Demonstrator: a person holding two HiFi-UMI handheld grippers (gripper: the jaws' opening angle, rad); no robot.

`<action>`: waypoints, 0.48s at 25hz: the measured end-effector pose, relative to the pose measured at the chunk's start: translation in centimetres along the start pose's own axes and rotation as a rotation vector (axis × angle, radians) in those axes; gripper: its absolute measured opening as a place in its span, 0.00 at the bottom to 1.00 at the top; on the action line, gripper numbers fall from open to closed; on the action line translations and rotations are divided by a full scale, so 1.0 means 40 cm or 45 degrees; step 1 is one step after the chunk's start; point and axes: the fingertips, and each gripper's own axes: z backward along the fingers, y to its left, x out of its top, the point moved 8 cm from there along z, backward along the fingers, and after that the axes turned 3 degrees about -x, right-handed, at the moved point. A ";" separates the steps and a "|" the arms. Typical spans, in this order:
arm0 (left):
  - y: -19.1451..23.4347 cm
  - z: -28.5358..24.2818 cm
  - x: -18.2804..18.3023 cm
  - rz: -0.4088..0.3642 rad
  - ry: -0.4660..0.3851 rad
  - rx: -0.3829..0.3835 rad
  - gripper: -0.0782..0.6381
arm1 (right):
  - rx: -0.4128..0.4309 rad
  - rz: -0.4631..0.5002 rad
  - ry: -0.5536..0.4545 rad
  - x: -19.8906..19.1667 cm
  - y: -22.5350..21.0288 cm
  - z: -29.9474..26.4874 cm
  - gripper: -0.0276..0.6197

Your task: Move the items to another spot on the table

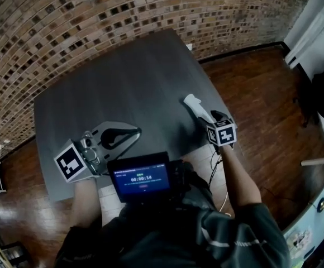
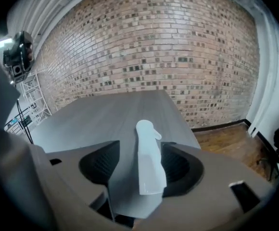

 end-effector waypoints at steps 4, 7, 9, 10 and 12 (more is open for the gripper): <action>-0.023 0.064 0.015 -0.015 -0.039 -0.007 0.10 | 0.015 -0.097 -0.165 0.026 0.074 0.115 0.27; -0.039 0.100 0.020 -0.019 -0.040 -0.030 0.10 | 0.016 -0.161 -0.282 0.043 0.141 0.203 0.11; -0.056 0.125 0.022 -0.030 -0.041 -0.065 0.10 | 0.003 -0.173 -0.361 0.053 0.192 0.257 0.05; -0.068 0.143 0.020 -0.039 -0.041 -0.087 0.10 | -0.010 -0.172 -0.398 0.052 0.223 0.283 0.05; -0.095 0.180 0.013 -0.045 -0.050 -0.133 0.10 | -0.066 -0.134 -0.452 0.040 0.291 0.333 0.05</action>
